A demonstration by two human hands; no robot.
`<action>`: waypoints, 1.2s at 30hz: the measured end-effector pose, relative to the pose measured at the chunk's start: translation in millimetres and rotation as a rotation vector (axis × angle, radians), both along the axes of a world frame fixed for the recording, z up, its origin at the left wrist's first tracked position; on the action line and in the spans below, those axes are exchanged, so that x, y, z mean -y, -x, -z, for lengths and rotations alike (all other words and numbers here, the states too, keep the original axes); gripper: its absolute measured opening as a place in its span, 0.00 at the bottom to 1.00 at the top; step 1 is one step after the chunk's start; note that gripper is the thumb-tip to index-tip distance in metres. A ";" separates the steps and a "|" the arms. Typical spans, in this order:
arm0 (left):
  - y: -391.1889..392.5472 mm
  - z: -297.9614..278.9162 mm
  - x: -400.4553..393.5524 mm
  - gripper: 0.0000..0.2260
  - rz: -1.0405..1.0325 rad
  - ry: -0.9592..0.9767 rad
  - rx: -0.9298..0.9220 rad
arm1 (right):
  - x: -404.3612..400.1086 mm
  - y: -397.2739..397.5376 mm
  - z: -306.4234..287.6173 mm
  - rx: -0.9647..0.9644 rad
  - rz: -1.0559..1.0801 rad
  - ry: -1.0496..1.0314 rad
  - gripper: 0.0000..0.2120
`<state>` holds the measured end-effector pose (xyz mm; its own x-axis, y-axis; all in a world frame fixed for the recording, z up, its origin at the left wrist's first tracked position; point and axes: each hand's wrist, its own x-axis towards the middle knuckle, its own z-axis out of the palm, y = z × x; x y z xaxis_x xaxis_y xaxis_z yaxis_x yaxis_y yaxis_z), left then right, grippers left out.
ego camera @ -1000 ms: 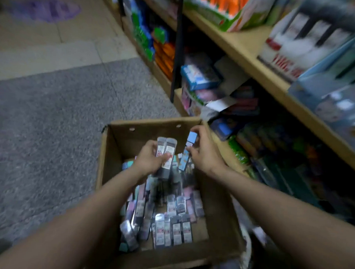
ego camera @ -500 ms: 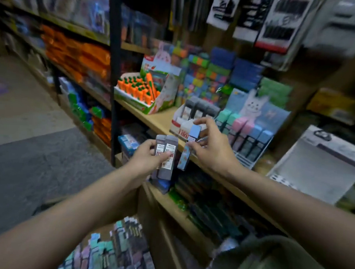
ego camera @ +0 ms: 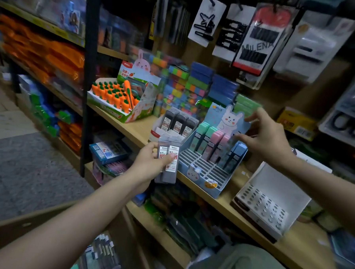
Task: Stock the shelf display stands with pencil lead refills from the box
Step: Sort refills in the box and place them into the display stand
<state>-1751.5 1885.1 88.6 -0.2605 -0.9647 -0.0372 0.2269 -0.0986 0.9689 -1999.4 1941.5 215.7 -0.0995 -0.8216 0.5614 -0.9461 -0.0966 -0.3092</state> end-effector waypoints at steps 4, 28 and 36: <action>8.6 6.3 -4.4 0.14 0.021 -0.005 0.016 | -0.3 6.3 13.8 -0.116 0.010 -0.054 0.20; 9.0 21.3 -7.4 0.17 0.068 0.028 0.058 | 15.1 7.3 75.9 -0.065 0.115 0.007 0.14; 9.9 22.2 -6.9 0.16 0.125 0.051 0.004 | -2.5 -10.9 57.2 -0.045 0.075 0.084 0.15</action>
<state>-1761.4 1892.0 66.4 -0.3788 -0.9254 0.0098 0.2119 -0.0764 0.9743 -1988.5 1944.0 158.5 -0.1318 -0.7624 0.6336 -0.9644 -0.0491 -0.2597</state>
